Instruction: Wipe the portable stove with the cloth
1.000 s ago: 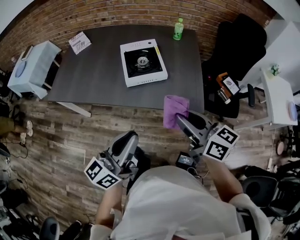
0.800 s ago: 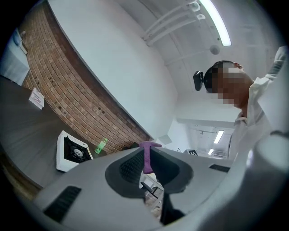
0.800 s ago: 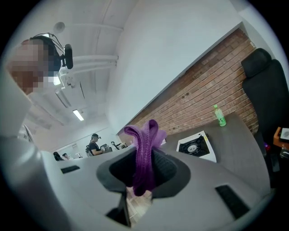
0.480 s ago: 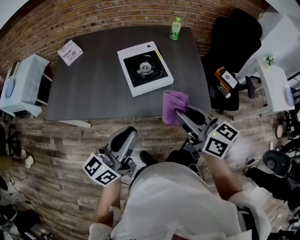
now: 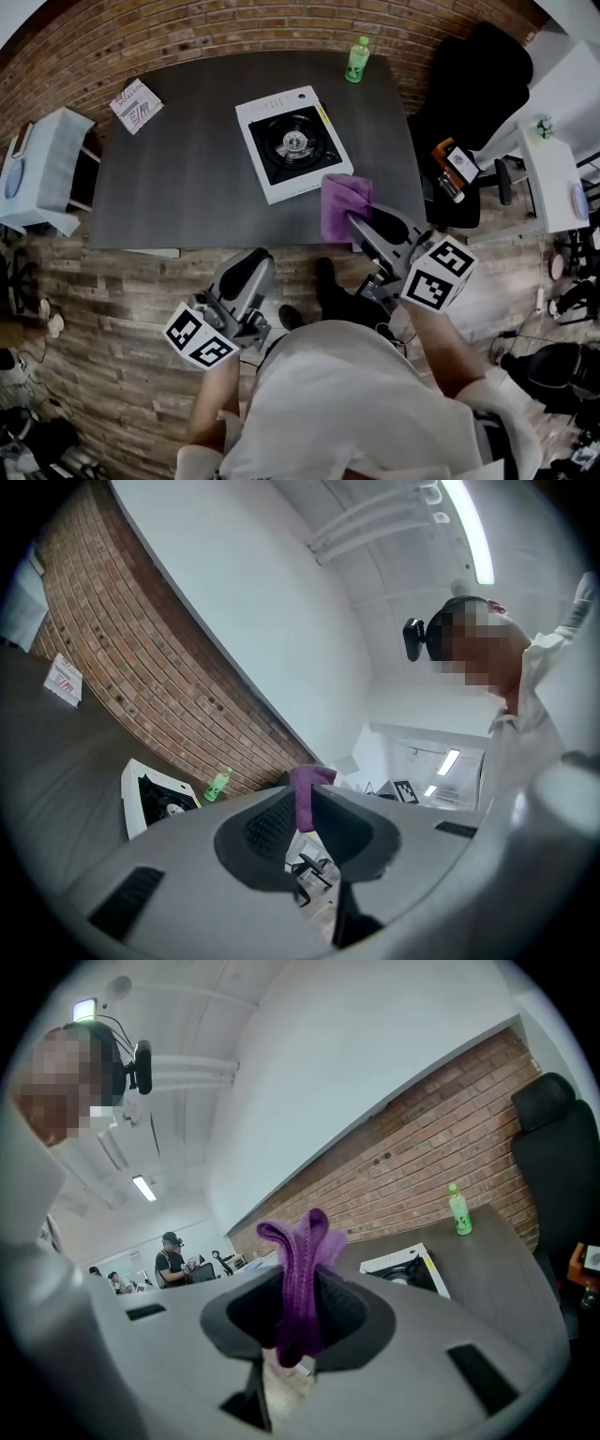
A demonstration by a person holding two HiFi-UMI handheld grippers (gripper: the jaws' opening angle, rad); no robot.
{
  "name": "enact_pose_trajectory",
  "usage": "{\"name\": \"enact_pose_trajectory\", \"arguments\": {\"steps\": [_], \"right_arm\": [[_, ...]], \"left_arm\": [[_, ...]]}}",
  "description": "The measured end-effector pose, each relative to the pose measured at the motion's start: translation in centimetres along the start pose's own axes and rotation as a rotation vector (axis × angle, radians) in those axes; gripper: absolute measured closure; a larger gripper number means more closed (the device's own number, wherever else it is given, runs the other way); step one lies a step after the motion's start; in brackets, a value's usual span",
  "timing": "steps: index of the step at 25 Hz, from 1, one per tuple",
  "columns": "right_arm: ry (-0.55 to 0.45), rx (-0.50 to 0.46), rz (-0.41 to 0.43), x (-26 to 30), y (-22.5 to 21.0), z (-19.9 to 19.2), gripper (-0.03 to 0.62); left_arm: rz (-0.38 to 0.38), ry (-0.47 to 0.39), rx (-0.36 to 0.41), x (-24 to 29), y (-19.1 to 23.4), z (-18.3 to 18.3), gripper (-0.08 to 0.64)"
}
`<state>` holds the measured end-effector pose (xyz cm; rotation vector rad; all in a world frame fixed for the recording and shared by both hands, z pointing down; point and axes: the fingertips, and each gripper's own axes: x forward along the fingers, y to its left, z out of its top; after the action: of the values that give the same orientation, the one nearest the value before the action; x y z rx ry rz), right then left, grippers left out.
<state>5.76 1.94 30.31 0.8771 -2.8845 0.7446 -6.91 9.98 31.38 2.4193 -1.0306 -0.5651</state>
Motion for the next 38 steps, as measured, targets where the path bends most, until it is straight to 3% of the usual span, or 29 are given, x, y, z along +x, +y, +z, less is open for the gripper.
{"name": "enact_pose_trajectory", "arguments": {"steps": [15,24,31,38], "right_arm": [[0.038,-0.014,0.078,5.1,-10.6,6.8,0.497],[0.070,0.000,0.107,6.5,-15.1,7.5,0.497],[0.126,0.007,0.068,10.3,-18.3,6.9,0.495],[0.152,-0.031,-0.021,14.4,-19.5,6.5,0.495]], "left_arm": [[0.094,0.007,0.027,11.2,6.0,1.5,0.514],[0.141,0.040,0.023,15.2,8.6,0.2,0.514],[0.164,0.084,0.004,16.2,12.9,0.2,0.514],[0.118,0.115,-0.033,15.9,17.7,1.4,0.514]]}}
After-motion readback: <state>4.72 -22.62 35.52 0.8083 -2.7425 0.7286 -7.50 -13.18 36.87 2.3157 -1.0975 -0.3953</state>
